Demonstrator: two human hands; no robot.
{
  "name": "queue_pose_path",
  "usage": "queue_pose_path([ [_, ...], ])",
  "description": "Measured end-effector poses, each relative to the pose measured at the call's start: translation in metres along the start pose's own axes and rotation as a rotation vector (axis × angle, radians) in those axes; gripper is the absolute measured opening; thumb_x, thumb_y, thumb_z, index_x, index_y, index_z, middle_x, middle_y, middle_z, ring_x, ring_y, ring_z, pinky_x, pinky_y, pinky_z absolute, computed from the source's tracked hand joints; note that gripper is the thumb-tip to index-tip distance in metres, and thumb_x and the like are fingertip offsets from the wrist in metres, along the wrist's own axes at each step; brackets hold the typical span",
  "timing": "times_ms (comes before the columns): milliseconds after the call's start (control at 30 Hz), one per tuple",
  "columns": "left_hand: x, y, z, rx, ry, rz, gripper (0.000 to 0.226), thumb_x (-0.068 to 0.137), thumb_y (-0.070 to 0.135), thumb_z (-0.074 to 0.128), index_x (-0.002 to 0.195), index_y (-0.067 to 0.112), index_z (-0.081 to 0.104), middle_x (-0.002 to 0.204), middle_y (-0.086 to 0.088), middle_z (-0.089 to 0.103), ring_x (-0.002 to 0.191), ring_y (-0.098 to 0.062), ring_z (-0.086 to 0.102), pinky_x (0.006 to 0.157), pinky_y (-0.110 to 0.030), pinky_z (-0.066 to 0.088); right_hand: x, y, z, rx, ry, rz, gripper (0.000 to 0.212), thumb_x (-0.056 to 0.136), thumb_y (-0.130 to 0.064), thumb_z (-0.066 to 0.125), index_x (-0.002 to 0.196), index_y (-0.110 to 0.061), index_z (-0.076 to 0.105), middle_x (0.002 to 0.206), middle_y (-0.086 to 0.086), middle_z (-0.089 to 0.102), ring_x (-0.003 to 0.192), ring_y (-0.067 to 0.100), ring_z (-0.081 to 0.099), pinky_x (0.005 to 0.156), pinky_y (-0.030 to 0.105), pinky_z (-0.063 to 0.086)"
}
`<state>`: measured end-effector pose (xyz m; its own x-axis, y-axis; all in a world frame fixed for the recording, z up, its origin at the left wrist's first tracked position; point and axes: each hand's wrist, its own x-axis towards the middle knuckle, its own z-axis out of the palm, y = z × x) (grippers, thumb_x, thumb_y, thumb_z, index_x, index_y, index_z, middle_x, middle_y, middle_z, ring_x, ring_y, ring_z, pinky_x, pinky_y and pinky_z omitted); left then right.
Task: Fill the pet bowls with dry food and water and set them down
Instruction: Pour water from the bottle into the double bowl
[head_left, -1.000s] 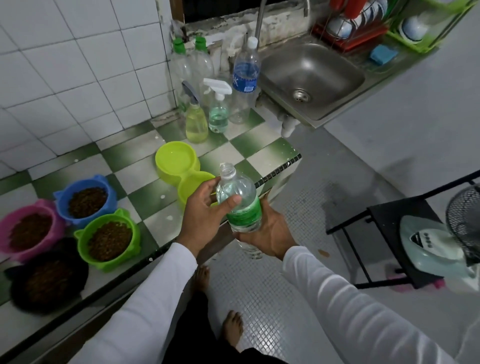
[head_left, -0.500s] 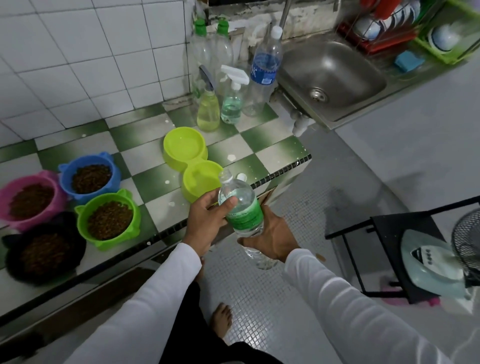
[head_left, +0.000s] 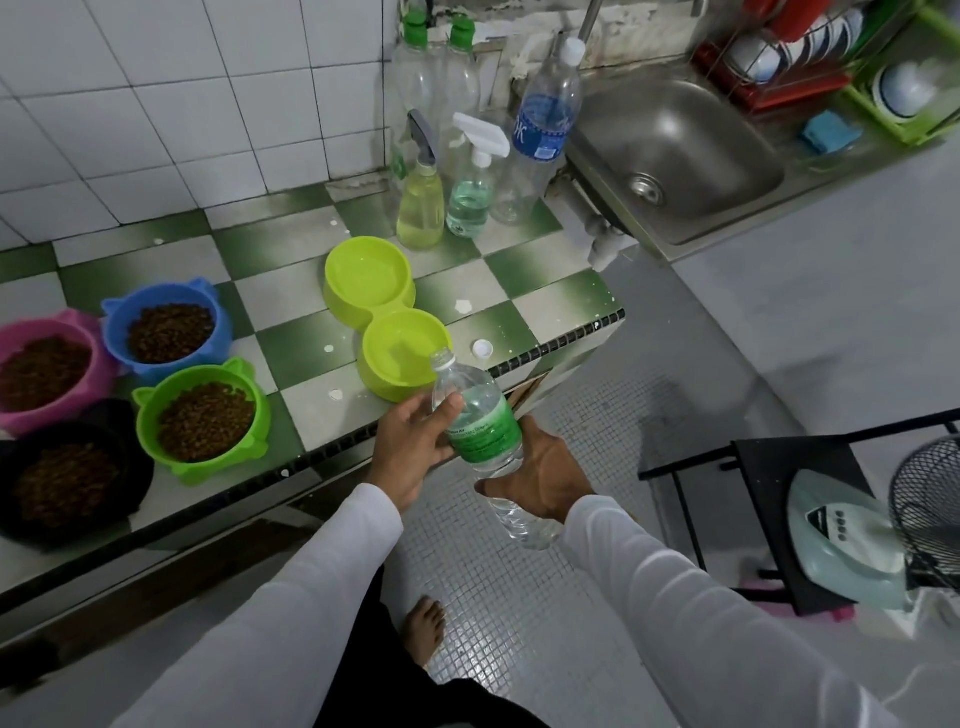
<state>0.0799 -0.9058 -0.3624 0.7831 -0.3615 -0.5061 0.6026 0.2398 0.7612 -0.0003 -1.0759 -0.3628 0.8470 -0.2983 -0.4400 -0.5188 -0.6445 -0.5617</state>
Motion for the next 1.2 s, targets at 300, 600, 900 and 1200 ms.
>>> queue_pose_path([
  [300, 0.01, -0.011, -0.008, 0.023, 0.014, -0.028, 0.04, 0.091, 0.032, 0.077, 0.125, 0.013, 0.07, 0.118, -0.006, 0.076, 0.111, -0.024, 0.073, 0.091, -0.054, 0.06, 0.004, 0.001, 0.005, -0.02, -0.028, 0.012, 0.074, 0.054, -0.053, 0.089, 0.112, -0.036, 0.047, 0.105, -0.01, 0.069, 0.093, 0.014, 0.069, 0.088, 0.038, 0.059],
  [600, 0.018, -0.012, -0.015, 0.01, 0.021, -0.047, 0.044, 0.09, 0.035, 0.078, 0.127, 0.013, 0.069, 0.119, -0.006, 0.076, 0.111, -0.025, 0.073, 0.09, -0.051, 0.061, 0.014, -0.001, 0.012, -0.005, -0.049, 0.064, 0.076, 0.051, -0.055, 0.089, 0.113, -0.032, 0.051, 0.101, -0.009, 0.07, 0.092, 0.013, 0.069, 0.087, 0.039, 0.06],
  [900, 0.025, -0.013, -0.016, 0.014, 0.035, -0.077, 0.045, 0.089, 0.037, 0.078, 0.128, 0.016, 0.069, 0.117, -0.005, 0.077, 0.107, -0.024, 0.075, 0.086, -0.047, 0.063, 0.019, -0.003, 0.014, -0.037, -0.053, 0.097, 0.076, 0.051, -0.056, 0.087, 0.113, -0.033, 0.05, 0.1, -0.009, 0.069, 0.09, 0.012, 0.069, 0.084, 0.037, 0.061],
  [1200, 0.025, -0.014, -0.017, 0.014, 0.03, -0.079, 0.038, 0.094, 0.037, 0.072, 0.126, 0.016, 0.07, 0.114, -0.005, 0.078, 0.103, -0.022, 0.076, 0.078, -0.037, 0.064, 0.021, -0.007, 0.013, -0.084, -0.072, 0.099, 0.074, 0.057, -0.051, 0.09, 0.115, -0.029, 0.049, 0.098, -0.01, 0.064, 0.089, 0.015, 0.066, 0.082, 0.033, 0.057],
])
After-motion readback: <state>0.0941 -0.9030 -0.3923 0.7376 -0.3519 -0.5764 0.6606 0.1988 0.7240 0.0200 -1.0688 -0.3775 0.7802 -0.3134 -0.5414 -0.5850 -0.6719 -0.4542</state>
